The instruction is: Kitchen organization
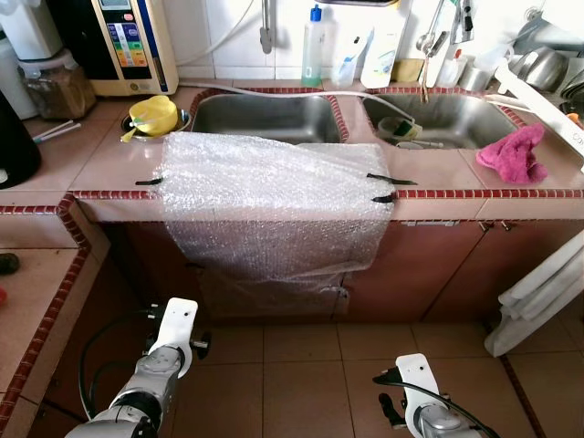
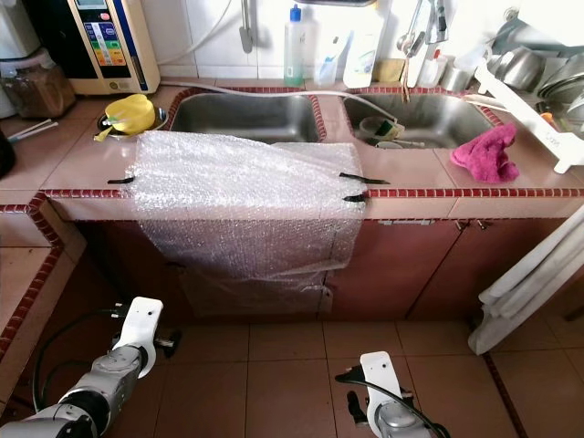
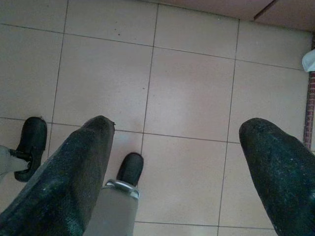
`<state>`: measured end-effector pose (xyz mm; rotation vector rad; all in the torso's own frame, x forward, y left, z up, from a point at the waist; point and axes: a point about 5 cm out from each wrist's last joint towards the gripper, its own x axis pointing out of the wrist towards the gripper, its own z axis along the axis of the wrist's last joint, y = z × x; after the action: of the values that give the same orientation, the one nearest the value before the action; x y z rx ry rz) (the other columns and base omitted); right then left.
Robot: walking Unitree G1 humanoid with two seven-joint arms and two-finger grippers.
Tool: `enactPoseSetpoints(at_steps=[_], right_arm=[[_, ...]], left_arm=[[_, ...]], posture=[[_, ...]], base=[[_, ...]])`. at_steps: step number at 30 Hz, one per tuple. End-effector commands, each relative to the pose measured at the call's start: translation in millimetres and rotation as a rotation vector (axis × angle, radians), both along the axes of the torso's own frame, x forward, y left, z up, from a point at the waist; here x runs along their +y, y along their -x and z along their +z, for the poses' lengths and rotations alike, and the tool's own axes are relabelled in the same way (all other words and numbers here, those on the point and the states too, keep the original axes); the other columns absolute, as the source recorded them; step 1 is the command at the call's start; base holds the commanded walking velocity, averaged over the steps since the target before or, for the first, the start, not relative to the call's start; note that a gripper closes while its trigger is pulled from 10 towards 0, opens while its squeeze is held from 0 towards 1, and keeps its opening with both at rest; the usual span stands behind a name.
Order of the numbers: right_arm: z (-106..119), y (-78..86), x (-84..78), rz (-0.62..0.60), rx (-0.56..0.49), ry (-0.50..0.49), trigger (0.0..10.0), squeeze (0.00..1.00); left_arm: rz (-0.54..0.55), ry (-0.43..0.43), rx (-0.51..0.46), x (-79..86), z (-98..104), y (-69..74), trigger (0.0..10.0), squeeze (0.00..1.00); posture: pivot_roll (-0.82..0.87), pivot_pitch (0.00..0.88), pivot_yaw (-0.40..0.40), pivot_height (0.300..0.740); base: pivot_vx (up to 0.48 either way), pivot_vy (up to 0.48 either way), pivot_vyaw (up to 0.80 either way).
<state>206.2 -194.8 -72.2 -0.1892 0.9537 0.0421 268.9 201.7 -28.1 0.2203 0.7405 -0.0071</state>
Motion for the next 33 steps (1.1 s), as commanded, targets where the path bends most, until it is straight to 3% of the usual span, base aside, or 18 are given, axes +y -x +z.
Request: enactPoseSetpoints(at_steps=[1,8,14,23,33], right_arm=[[1,-0.7,-1.5,-0.021,-0.005,-0.001,10.0,0.0],[0,1.2,-2.5,-0.017,-0.018,0.004,10.0,0.0],[20,-28.0,-3.2,-0.008,-0.168,-0.025,10.0,0.0],[31,-43.3,-1.4,-0.01,-0.247,-0.027,10.0,0.0],[72,-78.1,-7.7,0.03,-0.535,-0.053,10.0,0.0]], left_arm=[[-0.018,-0.014,0.0,-0.6,0,-0.4,10.0,0.0],[-0.052,-0.022,0.004,-4.4,-2,2.4,10.0,0.0],[-0.138,-0.02,-0.086,-16.6,10,-12.6,10.0,0.0],[-0.094,0.014,-0.134,-13.4,19,-20.7,10.0,0.0],[-0.142,0.018,-0.25,-19.9,31,-29.6,10.0,0.0]], posture=[[0.04,0.0,-0.007,0.74],[0.05,0.0,-0.024,0.74],[0.04,0.0,-0.018,0.74],[0.04,0.0,-0.026,0.74],[0.01,0.0,-0.02,0.74]], base=[[0.0,0.0,0.0],[0.0,0.0,0.0],[0.0,0.0,0.0],[0.0,0.0,0.0],[0.0,0.0,0.0]])
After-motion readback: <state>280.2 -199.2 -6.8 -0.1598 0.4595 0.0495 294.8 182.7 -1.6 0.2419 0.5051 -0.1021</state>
